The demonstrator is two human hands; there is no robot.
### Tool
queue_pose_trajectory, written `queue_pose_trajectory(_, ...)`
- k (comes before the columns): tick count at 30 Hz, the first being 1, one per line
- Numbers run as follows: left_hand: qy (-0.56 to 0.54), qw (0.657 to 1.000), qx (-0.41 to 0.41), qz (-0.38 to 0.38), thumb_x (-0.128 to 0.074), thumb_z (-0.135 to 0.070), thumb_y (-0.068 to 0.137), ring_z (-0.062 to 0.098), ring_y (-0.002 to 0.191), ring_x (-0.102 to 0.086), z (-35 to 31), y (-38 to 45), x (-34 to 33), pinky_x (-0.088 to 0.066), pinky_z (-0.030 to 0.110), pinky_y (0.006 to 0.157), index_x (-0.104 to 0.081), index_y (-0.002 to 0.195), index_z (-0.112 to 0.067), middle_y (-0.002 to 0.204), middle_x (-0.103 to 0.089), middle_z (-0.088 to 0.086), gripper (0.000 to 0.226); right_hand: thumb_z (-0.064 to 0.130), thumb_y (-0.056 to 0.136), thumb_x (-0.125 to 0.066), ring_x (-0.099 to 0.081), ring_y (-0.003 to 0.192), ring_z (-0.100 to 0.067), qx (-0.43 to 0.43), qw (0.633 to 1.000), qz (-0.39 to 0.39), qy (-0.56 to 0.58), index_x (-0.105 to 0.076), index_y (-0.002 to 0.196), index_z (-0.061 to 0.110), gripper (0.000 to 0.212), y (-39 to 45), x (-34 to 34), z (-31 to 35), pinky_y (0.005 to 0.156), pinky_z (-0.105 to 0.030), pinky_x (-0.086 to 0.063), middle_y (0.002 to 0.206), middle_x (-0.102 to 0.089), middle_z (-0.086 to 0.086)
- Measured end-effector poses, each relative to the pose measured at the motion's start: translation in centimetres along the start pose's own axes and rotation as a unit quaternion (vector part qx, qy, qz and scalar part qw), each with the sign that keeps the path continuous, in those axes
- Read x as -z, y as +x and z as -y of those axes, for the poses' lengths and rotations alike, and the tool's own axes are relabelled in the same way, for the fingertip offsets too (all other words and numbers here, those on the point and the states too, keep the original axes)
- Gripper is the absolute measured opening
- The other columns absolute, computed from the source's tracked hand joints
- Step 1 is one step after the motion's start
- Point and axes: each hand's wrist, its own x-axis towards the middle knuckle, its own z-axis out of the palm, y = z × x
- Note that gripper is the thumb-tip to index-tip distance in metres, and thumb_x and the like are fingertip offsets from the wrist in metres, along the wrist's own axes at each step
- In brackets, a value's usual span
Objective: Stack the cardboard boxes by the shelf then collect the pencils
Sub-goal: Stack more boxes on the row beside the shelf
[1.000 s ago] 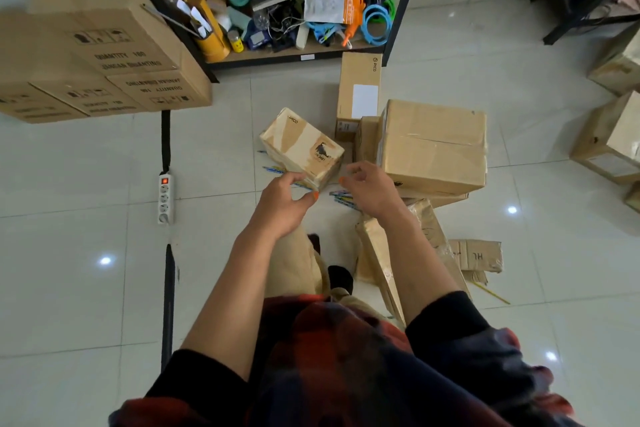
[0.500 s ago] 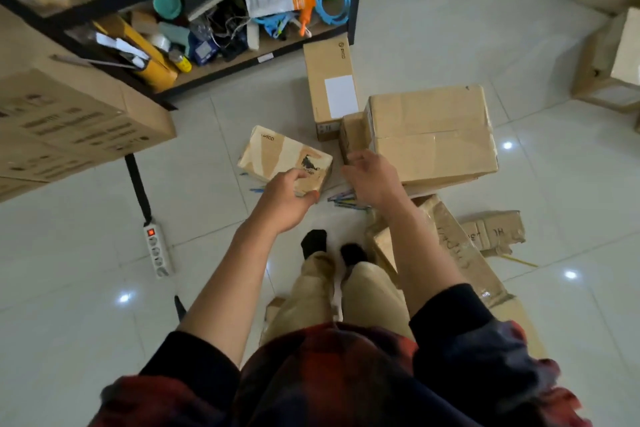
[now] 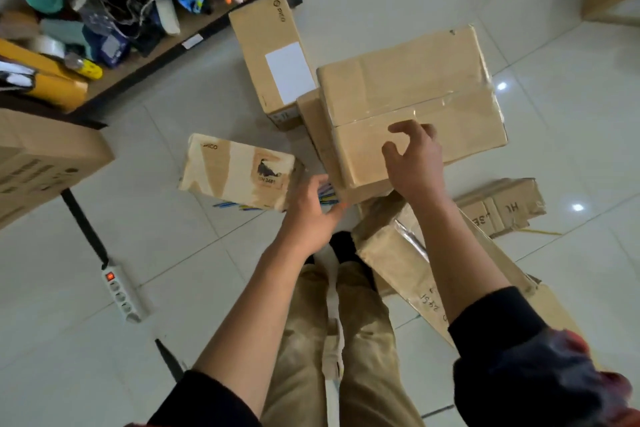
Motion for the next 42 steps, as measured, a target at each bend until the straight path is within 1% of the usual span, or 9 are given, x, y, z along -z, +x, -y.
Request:
queue_pose_trajectory(7, 0.036, 0.999, -0.016, -0.024, -0.065, -0.035, 0.091, 0.019, 0.146, -0.020, -1.1, 5.3, -3.8, -0.027, 0.038, 0.115, -0.012, 0.155, -0.024, 0.160, -0.019, 0.001, 0.084, 0.029, 0.088, -0.058, -0.035, 0.127, -0.030, -0.035, 0.993, -0.089, -0.065, -0.053, 0.131, 0.025, 0.044, 4.7, 0.1, -4.9, 0.106, -0.041, -0.033, 0.137, -0.041, -0.007)
queue_pose_trajectory(14, 0.027, 0.998, -0.023, -0.050, -0.064, -0.024, 0.093, 0.020, 0.130, -0.035, -1.7, 7.8, -6.2, -0.020, 0.004, 0.077, 0.003, 0.154, -0.019, 0.156, -0.022, 0.008, 0.091, 0.043, 0.084, -0.061, -0.021, 0.136, -0.032, -0.075, 0.979, -0.133, -0.132, -0.047, 0.129, 0.029, 0.049, 7.9, 0.5, -8.5, 0.110, -0.048, -0.022, 0.143, -0.030, -0.007)
queue_pose_trajectory(18, -0.009, 0.997, -0.024, -0.067, -0.066, -0.021, 0.091, 0.011, 0.101, -0.039, -1.5, 8.2, -6.9, -0.031, 0.003, 0.071, -0.001, 0.151, -0.023, 0.152, -0.027, 0.010, 0.089, 0.058, 0.080, -0.063, -0.011, 0.144, -0.036, -0.117, 0.974, -0.160, -0.113, -0.038, 0.137, 0.026, 0.070, 9.9, 1.4, -9.2, 0.114, -0.054, -0.015, 0.156, -0.019, -0.010)
queue_pose_trajectory(21, -0.048, 0.995, -0.024, -0.083, -0.069, -0.023, 0.089, 0.009, 0.101, -0.041, -1.3, 8.5, -7.0, -0.039, 0.000, 0.061, -0.002, 0.152, -0.023, 0.146, -0.033, 0.006, 0.092, 0.067, 0.075, -0.064, -0.016, 0.143, -0.036, -0.136, 0.974, -0.141, -0.110, -0.027, 0.147, 0.027, 0.090, 10.9, 2.0, -9.4, 0.114, -0.051, -0.013, 0.156, -0.019, -0.009)
queue_pose_trajectory(27, -0.141, 0.971, 0.024, -0.194, -0.071, -0.040, 0.084, 0.019, 0.114, -0.056, 0.3, 9.3, -6.1, -0.051, 0.022, 0.084, -0.024, 0.150, -0.014, 0.136, -0.050, 0.005, 0.085, 0.063, 0.076, -0.065, -0.029, 0.133, -0.035, -0.150, 0.978, -0.133, -0.056, -0.020, 0.152, 0.025, 0.096, 9.9, 0.7, -7.0, 0.114, -0.050, -0.016, 0.139, -0.030, -0.012)
queue_pose_trajectory(30, -0.174, 0.945, 0.058, -0.272, -0.069, -0.038, 0.085, 0.016, 0.103, -0.059, 2.6, 9.7, -3.8, -0.048, 0.015, 0.071, -0.033, 0.144, -0.015, 0.128, -0.056, 0.002, 0.073, 0.060, 0.077, -0.065, -0.028, 0.134, -0.035, -0.105, 0.988, -0.104, -0.047, -0.021, 0.151, 0.026, 0.092, 8.1, -1.9, -4.9, 0.114, -0.050, -0.017, 0.142, -0.029, -0.014)
queue_pose_trajectory(33, -0.193, 0.911, 0.109, -0.347, -0.066, -0.044, 0.083, 0.024, 0.111, -0.060, 5.9, 9.5, -0.7, -0.055, 0.038, 0.090, -0.032, 0.146, -0.016, 0.134, -0.054, 0.006, 0.077, 0.057, 0.080, -0.064, -0.034, 0.128, -0.032, -0.027, 0.996, -0.064, -0.063, -0.024, 0.151, 0.026, 0.087, 6.0, -5.6, -2.0, 0.110, -0.045, -0.026, 0.140, -0.033, -0.013)
queue_pose_trajectory(36, -0.190, 0.875, 0.170, -0.411, -0.064, -0.046, 0.085, 0.030, 0.122, -0.052, 9.7, 8.5, 2.3, -0.047, 0.046, 0.101, -0.031, 0.147, -0.011, 0.141, -0.048, 0.010, 0.078, 0.053, 0.080, -0.065, -0.036, 0.125, -0.032, 0.055, 0.996, -0.007, -0.071, -0.028, 0.150, 0.024, 0.084, 4.1, -9.8, 1.4, 0.107, -0.046, -0.031, 0.140, -0.035, -0.012)
queue_pose_trajectory(42, -0.291, 0.793, 0.225, -0.486, -0.069, -0.044, 0.077, 0.023, 0.109, -0.057, 15.5, 6.5, 5.5, -0.048, 0.034, 0.086, -0.036, 0.139, -0.013, 0.129, -0.053, 0.003, 0.077, 0.052, 0.081, -0.062, -0.034, 0.132, -0.031, 0.188, 0.970, 0.094, -0.119, -0.030, 0.149, 0.026, 0.079, 3.0, -16.1, 6.6, 0.110, -0.049, -0.029, 0.153, -0.028, -0.007)
